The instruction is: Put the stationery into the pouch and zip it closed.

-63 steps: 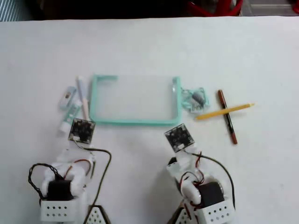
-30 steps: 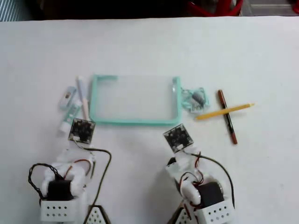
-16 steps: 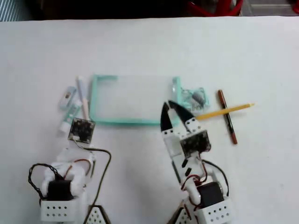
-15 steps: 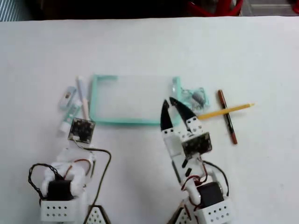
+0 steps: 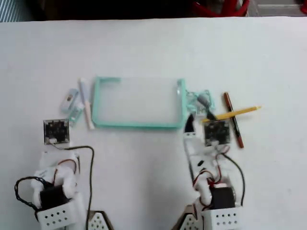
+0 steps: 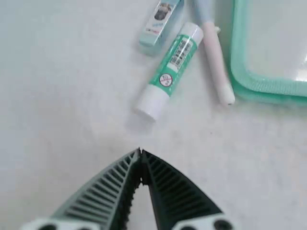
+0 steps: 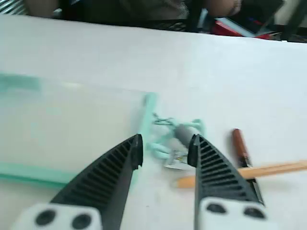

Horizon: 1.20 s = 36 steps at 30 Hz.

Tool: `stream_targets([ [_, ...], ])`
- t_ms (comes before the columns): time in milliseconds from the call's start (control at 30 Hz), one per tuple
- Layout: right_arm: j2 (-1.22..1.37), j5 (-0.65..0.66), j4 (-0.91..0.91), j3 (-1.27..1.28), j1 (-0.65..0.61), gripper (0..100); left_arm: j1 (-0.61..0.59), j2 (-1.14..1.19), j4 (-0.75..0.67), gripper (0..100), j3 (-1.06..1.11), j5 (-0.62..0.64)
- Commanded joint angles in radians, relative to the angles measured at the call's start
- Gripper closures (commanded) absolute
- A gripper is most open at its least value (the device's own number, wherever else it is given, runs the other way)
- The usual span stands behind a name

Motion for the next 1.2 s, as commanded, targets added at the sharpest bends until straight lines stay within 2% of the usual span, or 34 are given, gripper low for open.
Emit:
stream_targets([
  [0, -0.005, -0.092, 0.002, -0.034, 0.168, 83.0, 0.087, -0.008, -0.057, 98, -0.049, -0.095],
  [100, -0.005, -0.166, 0.001, -0.037, 0.229, 83.0, 0.174, -0.008, -0.084, 98, -0.051, -0.150],
  [267, -0.005, -0.163, -0.062, -0.002, 0.234, 83.0, 0.280, -0.008, -0.120, 98, -0.170, -0.160],
  [400, -0.005, -0.163, -0.082, 0.008, 0.237, 83.0, 0.437, -0.008, -0.120, 96, -0.279, -0.181],
  [500, -0.005, -0.163, -0.082, 0.008, 0.237, 83.0, 0.565, -0.008, -0.133, 89, -0.273, -0.331],
  [567, -0.005, -0.163, -0.082, 0.008, 0.239, 83.0, 0.636, -0.008, -0.169, 92, -0.252, -0.376],
  [767, -0.005, -0.169, -0.082, 0.005, 0.260, 83.0, 0.708, 0.015, -0.180, 90, -0.244, -0.457],
  [867, -0.005, -0.169, -0.082, 0.003, 0.259, 83.0, 0.710, 0.122, -0.196, 89, -0.299, -0.457],
  [967, -0.005, -0.169, -0.082, 0.006, 0.257, 83.0, 0.714, 0.312, -0.190, 88, -0.494, -0.457],
  [1067, -0.005, -0.169, -0.082, 0.006, 0.257, 83.0, 0.777, 0.578, -0.103, 88, -0.738, -0.491],
  [1167, -0.005, -0.169, -0.082, 0.006, 0.260, 83.0, 0.883, 0.846, 0.003, 88, -0.890, -0.534],
])
